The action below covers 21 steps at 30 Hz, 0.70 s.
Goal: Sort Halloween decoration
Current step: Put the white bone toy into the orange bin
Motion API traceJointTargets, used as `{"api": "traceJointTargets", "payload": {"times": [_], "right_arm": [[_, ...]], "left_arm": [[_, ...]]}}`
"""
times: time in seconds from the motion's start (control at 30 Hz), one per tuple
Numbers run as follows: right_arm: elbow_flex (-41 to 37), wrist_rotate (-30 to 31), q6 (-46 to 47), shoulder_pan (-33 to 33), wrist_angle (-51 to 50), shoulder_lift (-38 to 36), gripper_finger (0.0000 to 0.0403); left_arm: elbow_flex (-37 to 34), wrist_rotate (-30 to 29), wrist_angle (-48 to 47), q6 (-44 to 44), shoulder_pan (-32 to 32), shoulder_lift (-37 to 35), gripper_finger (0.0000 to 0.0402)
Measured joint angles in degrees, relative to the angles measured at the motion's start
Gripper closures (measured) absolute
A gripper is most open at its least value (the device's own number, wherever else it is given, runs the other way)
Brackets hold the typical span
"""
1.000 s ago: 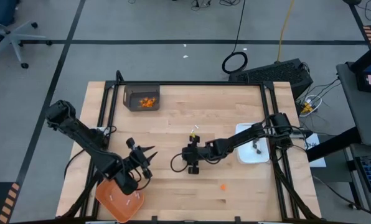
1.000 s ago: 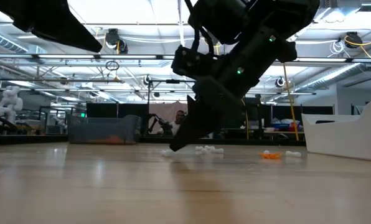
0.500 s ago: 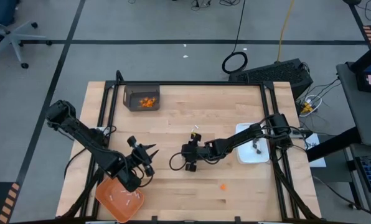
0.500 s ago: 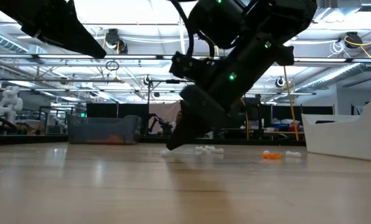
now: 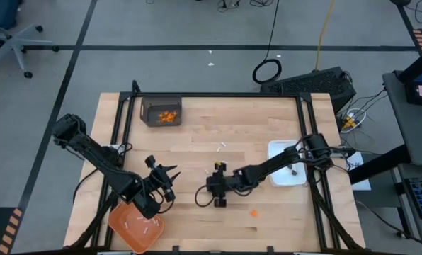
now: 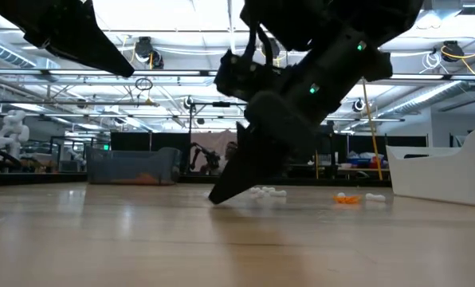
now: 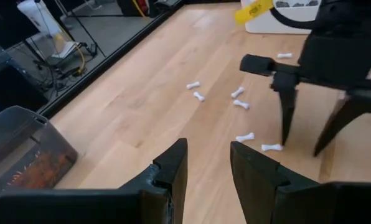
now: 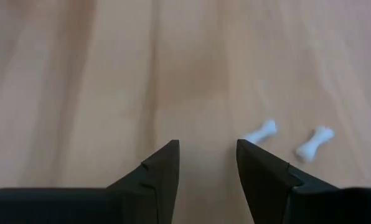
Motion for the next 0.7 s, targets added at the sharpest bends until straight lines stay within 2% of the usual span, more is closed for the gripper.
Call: {"api": "traceJointTargets", "payload": {"times": [0.13,0.27,0.47,0.7], "right_arm": [[0.0,3.2,3.03,-0.42,1.65,0.98,0.0259],[0.0,3.36,4.61,-0.85,1.91,1.01,0.0259],[0.0,2.04,4.0,-0.86,4.17,1.01,0.0259],[0.0,6.55,2.72,-1.82,4.94,0.82,0.0259]], "left_arm": [[0.0,0.03,0.68,-0.13,0.0,0.0,0.0281],[0.0,0.63,1.02,-0.15,0.0,0.0,0.0281],[0.0,0.66,1.12,-0.17,0.0,0.0,0.0281],[0.0,0.66,1.21,-0.17,0.0,0.0,0.0281]]}}
